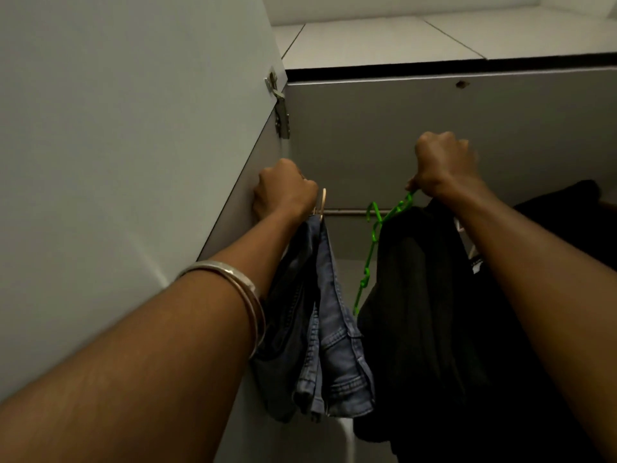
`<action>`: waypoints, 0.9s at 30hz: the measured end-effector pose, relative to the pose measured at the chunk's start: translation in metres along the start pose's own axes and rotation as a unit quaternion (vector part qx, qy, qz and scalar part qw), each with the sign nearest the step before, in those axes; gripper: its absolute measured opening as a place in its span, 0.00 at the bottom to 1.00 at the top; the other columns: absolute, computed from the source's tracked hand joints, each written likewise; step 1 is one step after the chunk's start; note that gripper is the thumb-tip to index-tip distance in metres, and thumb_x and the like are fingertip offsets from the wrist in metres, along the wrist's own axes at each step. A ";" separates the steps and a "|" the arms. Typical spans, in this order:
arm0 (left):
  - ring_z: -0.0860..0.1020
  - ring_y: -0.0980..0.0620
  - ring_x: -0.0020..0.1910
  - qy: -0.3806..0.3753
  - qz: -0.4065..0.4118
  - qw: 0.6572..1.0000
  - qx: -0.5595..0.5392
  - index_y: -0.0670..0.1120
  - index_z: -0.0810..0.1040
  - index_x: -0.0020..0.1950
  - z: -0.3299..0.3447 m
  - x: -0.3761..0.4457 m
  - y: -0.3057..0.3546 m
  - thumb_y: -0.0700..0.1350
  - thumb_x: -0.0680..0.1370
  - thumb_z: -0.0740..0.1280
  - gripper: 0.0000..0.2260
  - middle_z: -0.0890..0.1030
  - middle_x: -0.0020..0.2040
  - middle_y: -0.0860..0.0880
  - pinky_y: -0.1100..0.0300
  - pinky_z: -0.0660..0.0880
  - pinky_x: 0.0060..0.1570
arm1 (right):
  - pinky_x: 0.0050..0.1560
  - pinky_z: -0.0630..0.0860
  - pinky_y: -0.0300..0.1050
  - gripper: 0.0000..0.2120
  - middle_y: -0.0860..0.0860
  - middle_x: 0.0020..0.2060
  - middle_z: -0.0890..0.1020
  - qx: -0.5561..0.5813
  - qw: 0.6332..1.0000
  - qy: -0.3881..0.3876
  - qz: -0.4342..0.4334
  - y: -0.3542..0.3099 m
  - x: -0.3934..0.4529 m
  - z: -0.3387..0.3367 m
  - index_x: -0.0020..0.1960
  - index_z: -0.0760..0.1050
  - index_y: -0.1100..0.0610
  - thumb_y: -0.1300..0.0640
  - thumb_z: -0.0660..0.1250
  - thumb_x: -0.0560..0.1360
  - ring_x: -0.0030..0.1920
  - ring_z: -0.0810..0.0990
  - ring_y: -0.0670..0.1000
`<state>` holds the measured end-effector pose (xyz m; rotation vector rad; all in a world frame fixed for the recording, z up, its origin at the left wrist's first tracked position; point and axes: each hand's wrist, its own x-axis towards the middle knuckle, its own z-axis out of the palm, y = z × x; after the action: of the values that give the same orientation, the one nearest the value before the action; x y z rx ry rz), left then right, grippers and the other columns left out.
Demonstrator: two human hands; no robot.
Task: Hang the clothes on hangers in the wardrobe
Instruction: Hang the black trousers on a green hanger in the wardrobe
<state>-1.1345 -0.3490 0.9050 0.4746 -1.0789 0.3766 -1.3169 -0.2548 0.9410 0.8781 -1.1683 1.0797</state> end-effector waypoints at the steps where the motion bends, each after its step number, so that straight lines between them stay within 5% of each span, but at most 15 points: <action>1: 0.79 0.44 0.39 -0.003 -0.003 1.000 0.004 0.43 0.79 0.37 0.000 -0.002 -0.002 0.41 0.72 0.63 0.07 0.80 0.39 0.45 0.56 0.75 0.36 | 0.51 0.76 0.59 0.25 0.67 0.54 0.77 -0.008 1.000 -0.003 0.000 0.005 -0.001 -0.003 0.56 0.75 0.67 0.57 0.80 0.65 0.56 0.76 0.71; 9: 0.80 0.45 0.36 0.013 -0.024 0.999 -0.018 0.42 0.79 0.33 0.008 0.000 -0.003 0.39 0.72 0.63 0.08 0.81 0.36 0.44 0.51 0.81 0.39 | 0.47 0.76 0.57 0.20 0.67 0.52 0.78 -0.002 0.999 0.037 -0.020 0.010 0.010 0.003 0.54 0.76 0.67 0.58 0.77 0.69 0.53 0.77 0.70; 15: 0.79 0.45 0.35 0.025 -0.021 0.999 -0.032 0.42 0.76 0.31 0.015 0.010 0.004 0.39 0.73 0.63 0.10 0.80 0.35 0.43 0.55 0.77 0.35 | 0.44 0.75 0.53 0.10 0.65 0.53 0.79 0.011 0.999 0.046 -0.009 -0.012 0.019 0.044 0.55 0.76 0.65 0.66 0.68 0.75 0.54 0.78 0.69; 27: 0.80 0.44 0.38 0.020 -0.004 1.000 -0.018 0.45 0.75 0.32 0.020 0.013 0.001 0.41 0.74 0.63 0.10 0.80 0.39 0.44 0.50 0.81 0.42 | 0.40 0.70 0.50 0.10 0.62 0.52 0.79 0.048 0.999 0.009 -0.004 -0.064 0.006 0.056 0.54 0.76 0.65 0.70 0.60 0.76 0.55 0.78 0.65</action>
<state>-1.1445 -0.3587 0.9248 0.4365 -1.0427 0.3584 -1.2698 -0.3240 0.9580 0.9438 -1.1046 1.1430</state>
